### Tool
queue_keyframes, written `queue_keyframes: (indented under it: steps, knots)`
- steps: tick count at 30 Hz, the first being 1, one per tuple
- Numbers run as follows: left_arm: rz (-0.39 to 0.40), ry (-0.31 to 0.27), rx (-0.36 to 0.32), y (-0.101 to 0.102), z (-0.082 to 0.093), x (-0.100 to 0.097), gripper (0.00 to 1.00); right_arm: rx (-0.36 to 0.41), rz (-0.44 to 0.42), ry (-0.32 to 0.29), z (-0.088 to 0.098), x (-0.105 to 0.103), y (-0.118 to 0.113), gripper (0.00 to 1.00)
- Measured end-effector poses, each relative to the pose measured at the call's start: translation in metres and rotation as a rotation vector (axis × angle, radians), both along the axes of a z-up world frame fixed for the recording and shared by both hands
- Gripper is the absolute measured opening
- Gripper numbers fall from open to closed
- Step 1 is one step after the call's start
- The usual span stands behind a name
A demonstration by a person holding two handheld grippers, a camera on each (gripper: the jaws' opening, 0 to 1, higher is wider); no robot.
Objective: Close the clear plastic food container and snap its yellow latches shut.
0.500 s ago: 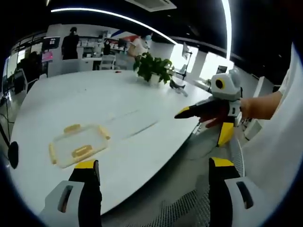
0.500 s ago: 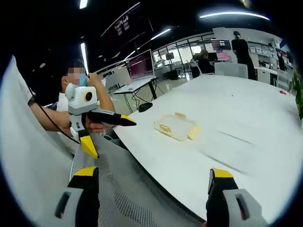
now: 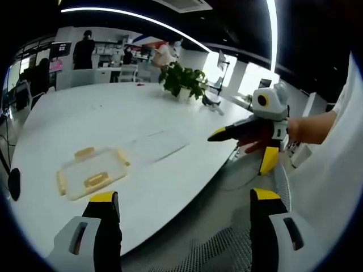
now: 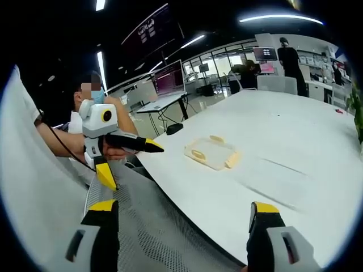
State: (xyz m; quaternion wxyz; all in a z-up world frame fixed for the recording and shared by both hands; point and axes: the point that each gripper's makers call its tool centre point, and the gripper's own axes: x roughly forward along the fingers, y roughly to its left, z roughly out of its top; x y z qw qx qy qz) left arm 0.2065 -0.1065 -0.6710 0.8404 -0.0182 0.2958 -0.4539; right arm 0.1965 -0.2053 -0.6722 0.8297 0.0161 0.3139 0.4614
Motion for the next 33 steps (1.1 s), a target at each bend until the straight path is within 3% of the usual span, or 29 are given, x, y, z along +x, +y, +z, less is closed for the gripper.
queue_keyframes:
  steps: [33]
  knots:
    - [-0.007, -0.023, -0.006, -0.0006, 0.0037, -0.0009, 0.95, 0.002, -0.026, -0.016, 0.0022, 0.003, -0.0023, 0.97]
